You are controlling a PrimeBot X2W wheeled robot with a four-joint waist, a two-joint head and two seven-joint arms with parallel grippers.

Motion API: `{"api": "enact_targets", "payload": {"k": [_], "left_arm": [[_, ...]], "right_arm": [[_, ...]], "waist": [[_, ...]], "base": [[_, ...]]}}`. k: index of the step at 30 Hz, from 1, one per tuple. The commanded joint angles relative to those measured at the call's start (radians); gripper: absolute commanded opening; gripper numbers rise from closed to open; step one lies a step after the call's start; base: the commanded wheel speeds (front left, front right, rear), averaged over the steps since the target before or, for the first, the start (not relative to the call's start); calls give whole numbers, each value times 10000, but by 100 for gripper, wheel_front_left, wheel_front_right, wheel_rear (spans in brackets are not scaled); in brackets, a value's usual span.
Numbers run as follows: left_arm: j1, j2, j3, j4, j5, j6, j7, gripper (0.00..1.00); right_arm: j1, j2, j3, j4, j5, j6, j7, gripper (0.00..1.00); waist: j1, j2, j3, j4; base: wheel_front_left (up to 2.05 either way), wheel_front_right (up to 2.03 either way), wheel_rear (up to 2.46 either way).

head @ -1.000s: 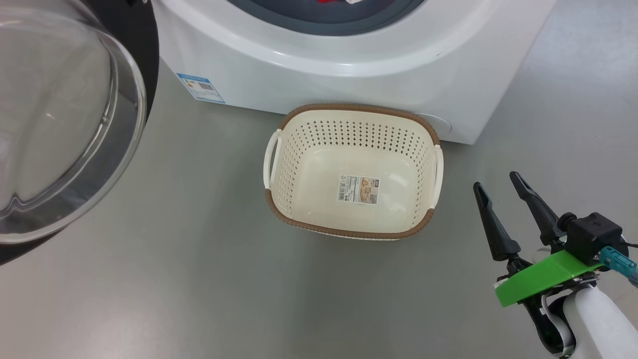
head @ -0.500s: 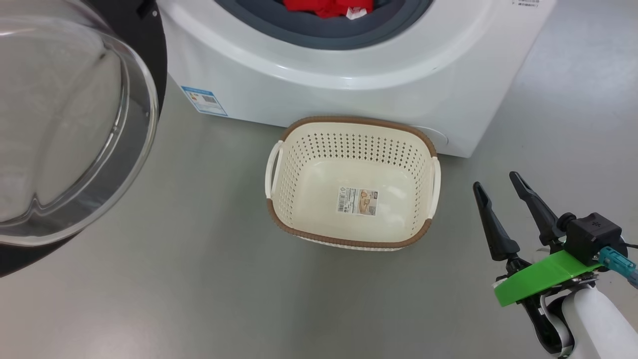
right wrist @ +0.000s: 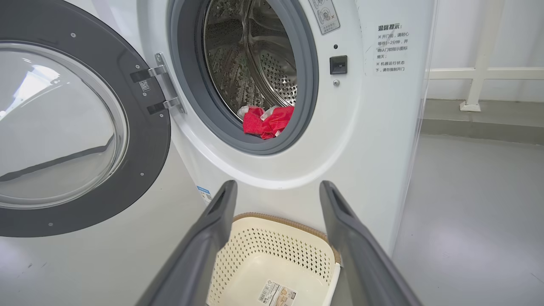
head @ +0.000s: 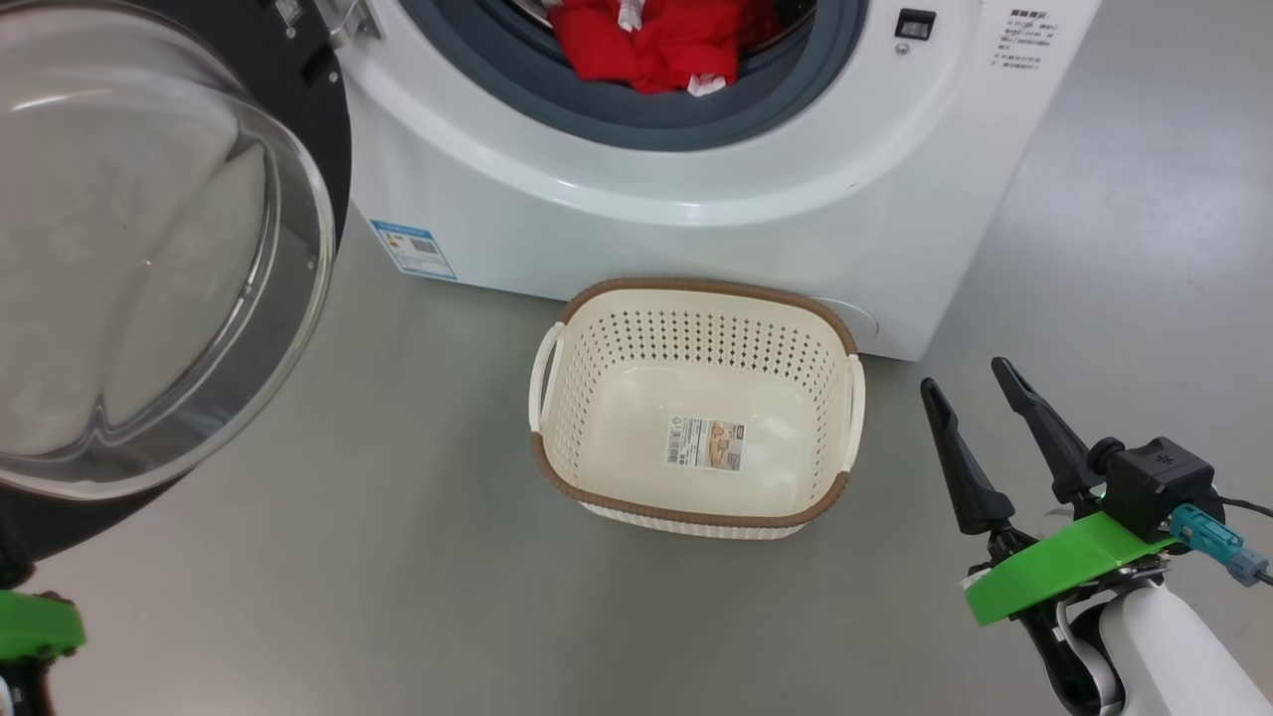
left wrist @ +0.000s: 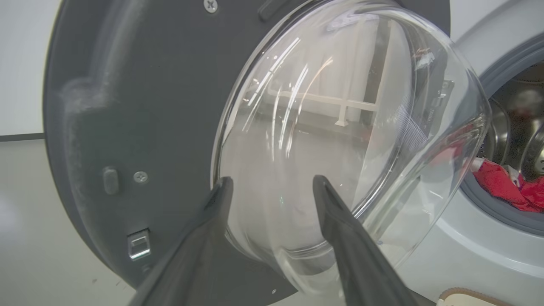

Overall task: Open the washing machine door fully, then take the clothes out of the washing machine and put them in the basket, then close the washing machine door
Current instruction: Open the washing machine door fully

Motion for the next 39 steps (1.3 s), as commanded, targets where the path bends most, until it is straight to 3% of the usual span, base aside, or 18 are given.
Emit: {"api": "enact_targets", "payload": {"k": [1,20,39], "left_arm": [[316,314,-16,-489,-93,-55,-36,100],[2052,-180,-2515,-2673,-470,-55,-36,100],[2815,321,-4063,-3810,-1171,-55,-36,100]], "right_arm": [[165,-10,179,-227,-8,65,-65,100],[759,207,-440,-354,25,65,-65,100],[952,392,-968,-497,137,65,-65,100]], "waist": [[0,0,-171,-61],[0,0,-805,-880],[0,0,-976,-2349]], "base": [[0,0,0],[0,0,0],[0,0,0]]}}
